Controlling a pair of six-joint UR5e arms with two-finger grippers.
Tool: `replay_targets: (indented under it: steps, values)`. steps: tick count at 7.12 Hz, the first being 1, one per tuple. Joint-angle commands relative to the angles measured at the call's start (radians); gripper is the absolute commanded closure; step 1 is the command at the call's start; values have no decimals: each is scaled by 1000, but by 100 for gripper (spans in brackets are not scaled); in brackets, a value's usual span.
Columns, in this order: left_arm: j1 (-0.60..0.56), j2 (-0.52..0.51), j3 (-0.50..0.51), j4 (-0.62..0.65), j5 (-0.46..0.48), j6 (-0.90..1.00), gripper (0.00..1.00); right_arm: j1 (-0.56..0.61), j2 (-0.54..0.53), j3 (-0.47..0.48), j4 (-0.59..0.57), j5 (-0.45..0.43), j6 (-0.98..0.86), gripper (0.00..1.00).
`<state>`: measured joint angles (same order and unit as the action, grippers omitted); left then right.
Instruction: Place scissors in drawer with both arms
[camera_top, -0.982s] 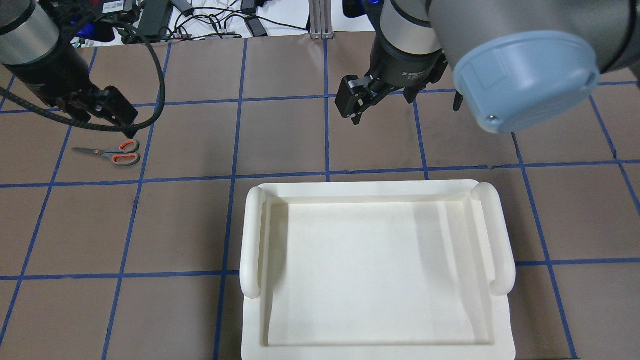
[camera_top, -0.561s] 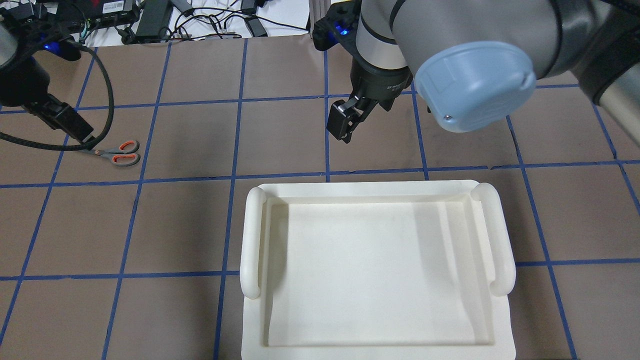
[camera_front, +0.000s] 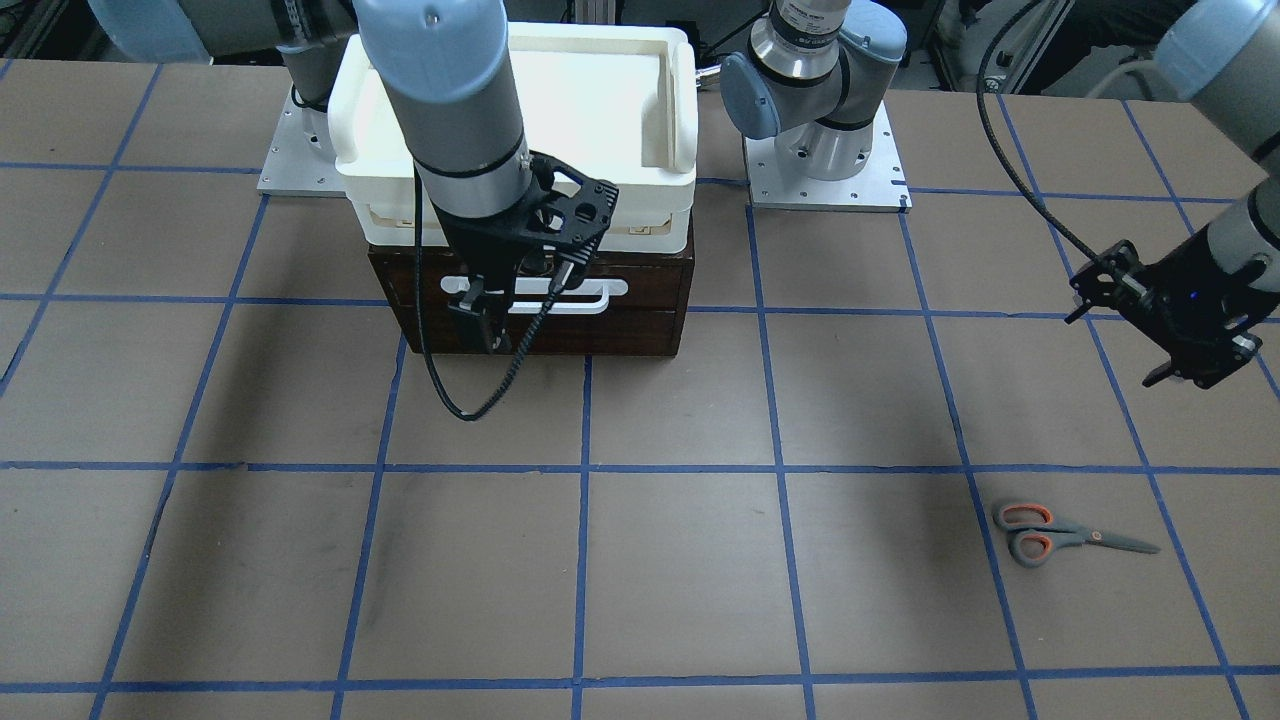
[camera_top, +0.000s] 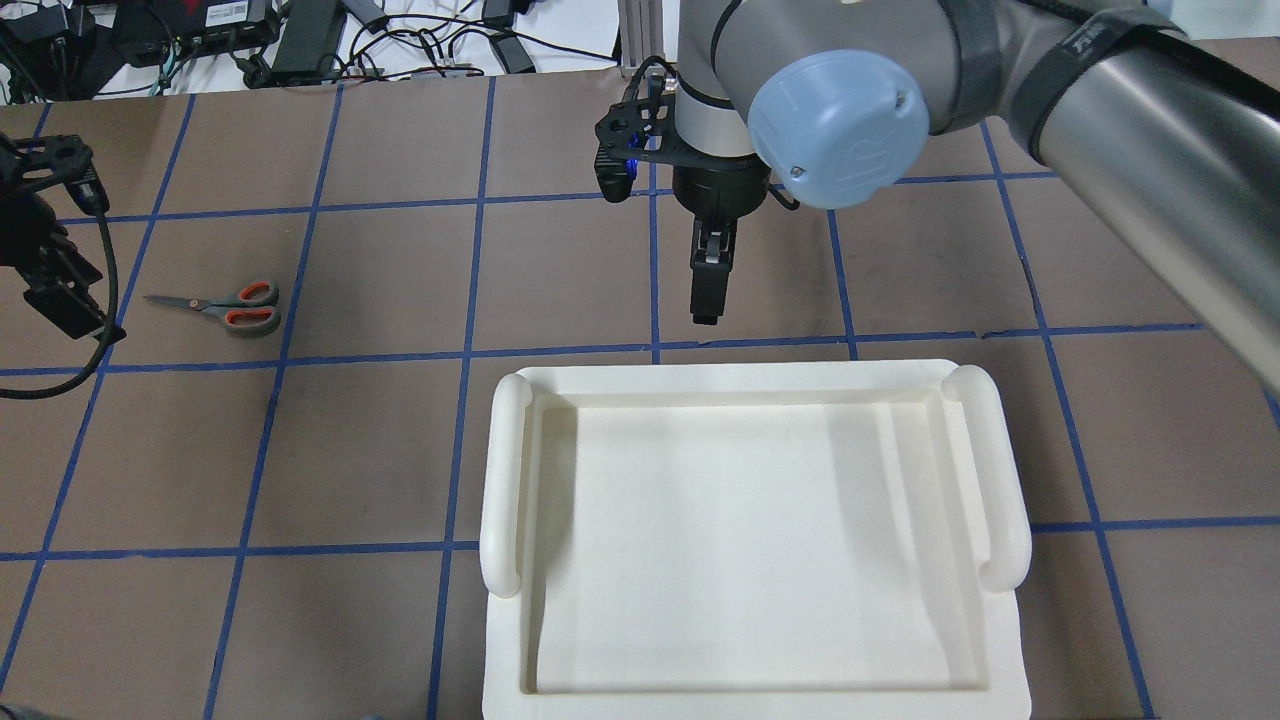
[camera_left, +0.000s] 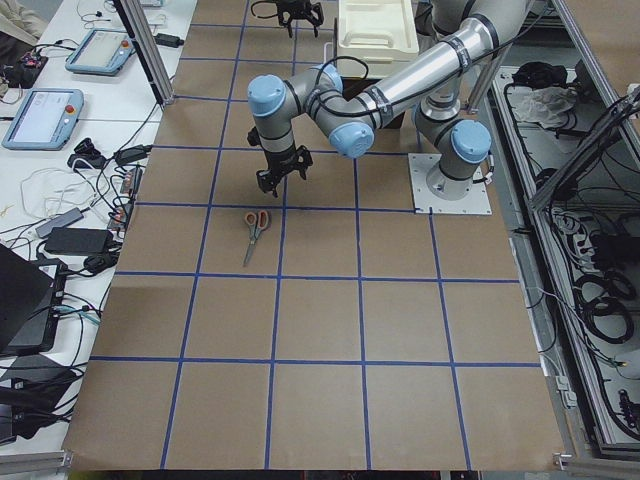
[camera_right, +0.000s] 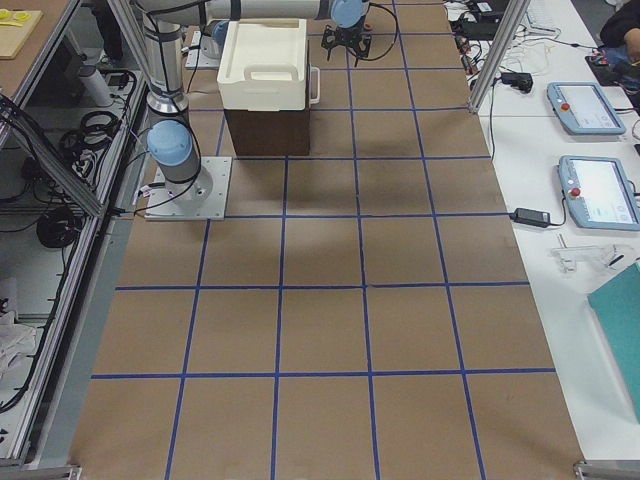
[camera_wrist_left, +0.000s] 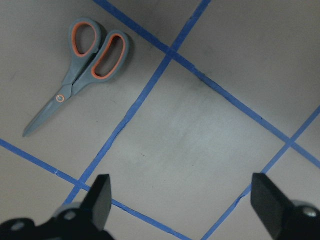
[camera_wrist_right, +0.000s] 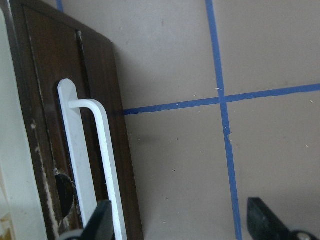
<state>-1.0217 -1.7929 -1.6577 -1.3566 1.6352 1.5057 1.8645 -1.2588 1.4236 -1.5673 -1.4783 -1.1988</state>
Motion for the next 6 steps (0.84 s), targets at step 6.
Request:
replay_targets:
  steps: [6]
  values:
    - [32, -248, 22, 319, -15, 469, 0, -4, 118, 23, 124, -4, -208, 12]
